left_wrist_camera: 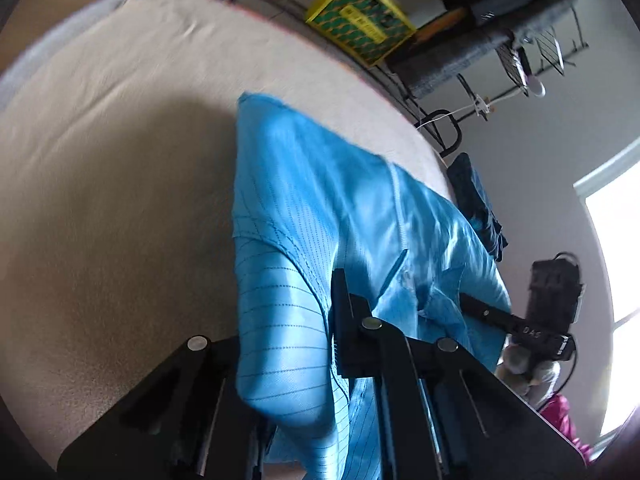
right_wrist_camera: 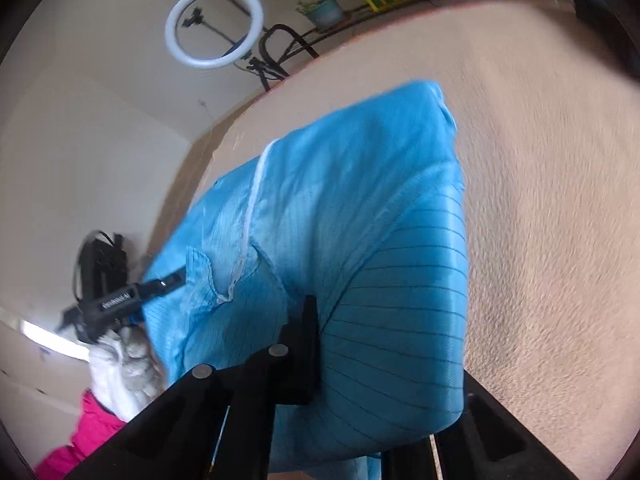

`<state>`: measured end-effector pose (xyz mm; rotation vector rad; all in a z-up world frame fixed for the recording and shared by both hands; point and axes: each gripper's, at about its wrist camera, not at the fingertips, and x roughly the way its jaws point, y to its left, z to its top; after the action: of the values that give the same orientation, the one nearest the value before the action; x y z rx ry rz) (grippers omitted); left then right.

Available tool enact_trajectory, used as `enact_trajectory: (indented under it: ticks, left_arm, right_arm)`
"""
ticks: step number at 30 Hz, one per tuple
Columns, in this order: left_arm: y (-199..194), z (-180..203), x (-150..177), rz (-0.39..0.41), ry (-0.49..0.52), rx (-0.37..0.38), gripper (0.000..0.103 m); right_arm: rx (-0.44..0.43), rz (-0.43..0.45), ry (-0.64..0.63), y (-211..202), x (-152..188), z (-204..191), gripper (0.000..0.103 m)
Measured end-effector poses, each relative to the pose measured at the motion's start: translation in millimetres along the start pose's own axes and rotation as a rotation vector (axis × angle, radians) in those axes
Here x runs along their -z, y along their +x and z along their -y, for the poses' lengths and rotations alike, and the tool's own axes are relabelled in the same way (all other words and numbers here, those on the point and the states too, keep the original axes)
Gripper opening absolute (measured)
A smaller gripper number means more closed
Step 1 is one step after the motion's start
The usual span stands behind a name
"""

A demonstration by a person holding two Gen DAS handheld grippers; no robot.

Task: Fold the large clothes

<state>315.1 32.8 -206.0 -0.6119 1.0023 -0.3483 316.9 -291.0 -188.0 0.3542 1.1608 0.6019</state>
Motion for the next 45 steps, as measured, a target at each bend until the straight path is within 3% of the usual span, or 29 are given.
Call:
enact_trajectory:
  ticks: [7,16,28,45]
  left_arm:
    - [-11,38,-4,0.028,0.091,0.011,0.005]
    - [15,108,-15,0.004,0.172,0.068,0.005]
    - [88,240,-62,0.004,0.321,0.140,0.004]
    - [222,435,-121,0.115,0.553,0.205,0.004]
  right_arm:
    - [0.081,0.047,-0.146,-37,-13,-31,0.003]
    - [0.166,0.100,-0.178,-93,-23,-8,0.003]
    - [0.323,0.216,-0.210,-178,-69,50,0.003]
    - [0.556,0.422,-0.231,-285,-162,169,0.003]
